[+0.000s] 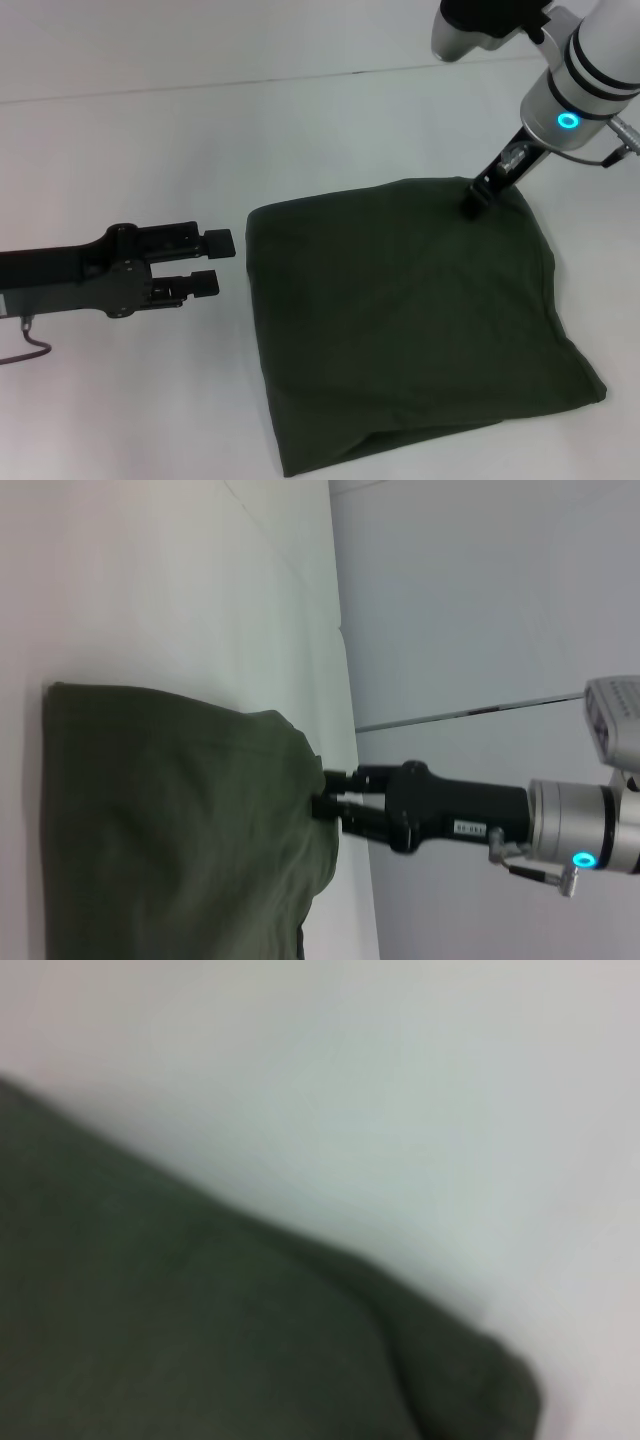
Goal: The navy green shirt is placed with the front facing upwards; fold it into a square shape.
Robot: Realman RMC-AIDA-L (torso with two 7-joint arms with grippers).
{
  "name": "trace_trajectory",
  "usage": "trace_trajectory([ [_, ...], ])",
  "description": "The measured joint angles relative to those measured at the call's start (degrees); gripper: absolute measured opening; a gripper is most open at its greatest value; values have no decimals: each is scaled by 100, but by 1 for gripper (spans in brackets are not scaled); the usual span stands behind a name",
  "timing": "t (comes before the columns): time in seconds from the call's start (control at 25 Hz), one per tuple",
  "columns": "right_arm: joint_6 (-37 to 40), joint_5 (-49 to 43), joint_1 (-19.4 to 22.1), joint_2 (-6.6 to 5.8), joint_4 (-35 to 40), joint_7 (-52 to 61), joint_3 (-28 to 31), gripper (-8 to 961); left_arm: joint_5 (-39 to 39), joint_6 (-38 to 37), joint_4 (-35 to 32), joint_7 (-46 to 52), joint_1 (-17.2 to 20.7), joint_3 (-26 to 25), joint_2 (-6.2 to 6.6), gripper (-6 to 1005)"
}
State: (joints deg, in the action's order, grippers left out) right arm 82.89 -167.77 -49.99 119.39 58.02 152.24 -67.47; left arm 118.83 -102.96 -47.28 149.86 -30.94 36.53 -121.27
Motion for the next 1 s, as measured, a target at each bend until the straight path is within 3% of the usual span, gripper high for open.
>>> trace_trajectory([
  [0.16,-96,-15,179,1,511,314,-182,402,0,-4,0,-1,1,-13,4,734],
  [0.24,510,222,233,24,1079,154,-175,402,0,-7,0,0,1,-13,7,735],
  [0.52,1592,1104,113,11,1207,-200,-145,402,0,-7,-1,-1,1,-23,23,736],
  [0.8,991,609,107,11,136,-251,-320,403,0,7,-1,-1,1,-23,12,736],
  [1.0,480,75,159,24,65,-60,-314,403,0,6,-1,2,1,-23,1,735],
])
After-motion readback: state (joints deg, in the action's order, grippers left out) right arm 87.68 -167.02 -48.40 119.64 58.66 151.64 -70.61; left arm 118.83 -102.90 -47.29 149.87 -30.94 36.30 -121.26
